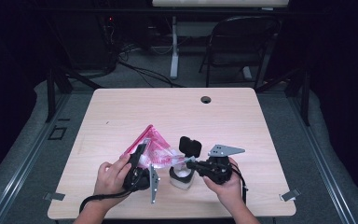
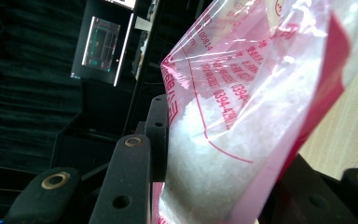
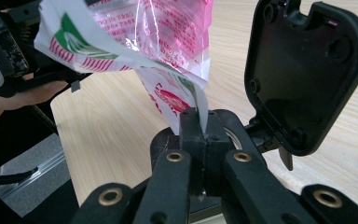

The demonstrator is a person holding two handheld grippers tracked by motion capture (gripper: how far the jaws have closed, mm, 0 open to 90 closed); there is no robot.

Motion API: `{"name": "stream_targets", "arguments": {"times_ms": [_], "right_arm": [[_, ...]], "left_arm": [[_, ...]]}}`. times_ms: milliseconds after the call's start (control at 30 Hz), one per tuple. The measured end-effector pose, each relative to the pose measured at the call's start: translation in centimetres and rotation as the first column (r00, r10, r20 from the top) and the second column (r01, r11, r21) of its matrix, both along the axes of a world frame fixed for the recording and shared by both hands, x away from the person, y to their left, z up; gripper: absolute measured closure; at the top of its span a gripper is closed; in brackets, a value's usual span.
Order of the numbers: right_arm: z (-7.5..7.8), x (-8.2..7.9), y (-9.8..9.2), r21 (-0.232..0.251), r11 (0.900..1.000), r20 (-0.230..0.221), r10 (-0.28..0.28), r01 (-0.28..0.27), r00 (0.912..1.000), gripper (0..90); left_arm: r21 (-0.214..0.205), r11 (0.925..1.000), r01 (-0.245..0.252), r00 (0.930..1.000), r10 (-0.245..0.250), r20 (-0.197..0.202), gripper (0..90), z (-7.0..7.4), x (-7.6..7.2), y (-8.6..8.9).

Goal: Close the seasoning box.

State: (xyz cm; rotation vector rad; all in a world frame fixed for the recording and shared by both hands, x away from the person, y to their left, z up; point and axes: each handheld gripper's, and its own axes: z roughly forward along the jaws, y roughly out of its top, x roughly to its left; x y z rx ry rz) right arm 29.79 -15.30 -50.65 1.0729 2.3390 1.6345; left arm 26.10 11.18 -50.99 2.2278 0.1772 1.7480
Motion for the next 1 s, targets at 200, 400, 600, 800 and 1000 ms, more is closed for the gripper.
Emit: {"name": "stream_targets", "arguments": {"times_ms": [200,400,600,800,1000], "right_arm": [[-0.1,0.1,0.1,-0.001,1.0,-0.003,0.001,-0.001,1.0,90.0],[-0.1,0.1,0.2,0.001,1.0,-0.005,0.003,-0.003,1.0,90.0],[-0.1,0.2,0.2,-0.005,1.0,-0.001,0.005,-0.005,1.0,89.9],[-0.1,0.2,0.2,-0.003,1.0,0.001,0.006,-0.006,1.0,89.7],[-0.1,0.2,0.3,-0.006,0.9999,0.005,0.011,-0.011,0.9999,89.6]], "left_arm": [[-0.02,0.9998,-0.008,0.9996,0.007,-0.026,68.7,-0.2,0.1,0.2],[-0.042,0.9991,-0.01,0.9987,0.008,-0.051,68.8,-0.5,0.1,0.4],[-0.057,0.9982,-0.019,0.9972,0.015,-0.073,69.0,-0.8,0.2,0.6],[-0.076,0.9969,-0.02,0.9957,0.013,-0.092,69.1,-1.1,0.3,0.6],[-0.097,0.995,-0.023,0.9928,0.012,-0.119,69.2,-1.3,0.4,0.9]]}}
